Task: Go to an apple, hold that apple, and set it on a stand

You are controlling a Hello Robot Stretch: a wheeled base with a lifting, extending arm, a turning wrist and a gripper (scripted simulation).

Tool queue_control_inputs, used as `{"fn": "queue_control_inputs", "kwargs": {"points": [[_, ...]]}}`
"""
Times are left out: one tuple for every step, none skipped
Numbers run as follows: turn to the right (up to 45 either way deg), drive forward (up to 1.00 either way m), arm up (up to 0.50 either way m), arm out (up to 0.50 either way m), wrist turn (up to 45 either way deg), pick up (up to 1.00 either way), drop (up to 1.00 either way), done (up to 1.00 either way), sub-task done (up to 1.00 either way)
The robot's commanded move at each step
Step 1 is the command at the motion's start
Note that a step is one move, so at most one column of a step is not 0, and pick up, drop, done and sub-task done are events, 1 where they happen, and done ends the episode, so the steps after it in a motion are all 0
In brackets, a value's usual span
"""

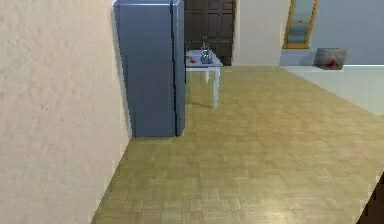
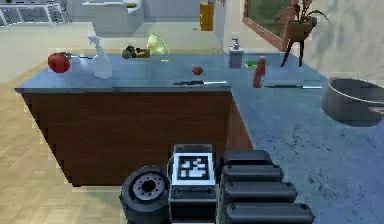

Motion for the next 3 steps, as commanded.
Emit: {"fn": "queue_control_inputs", "kwargs": {"points": [[0.0,0.25,0.00,0.00,0.0,0.00,0.00,0.00,0.00],[30.0,0.00,0.00,0.00,0.0,0.00,0.00,0.00,0.00],[0.0,1.00,0.00,0.00,0.0,0.00,0.00,0.00,0.00]]}}
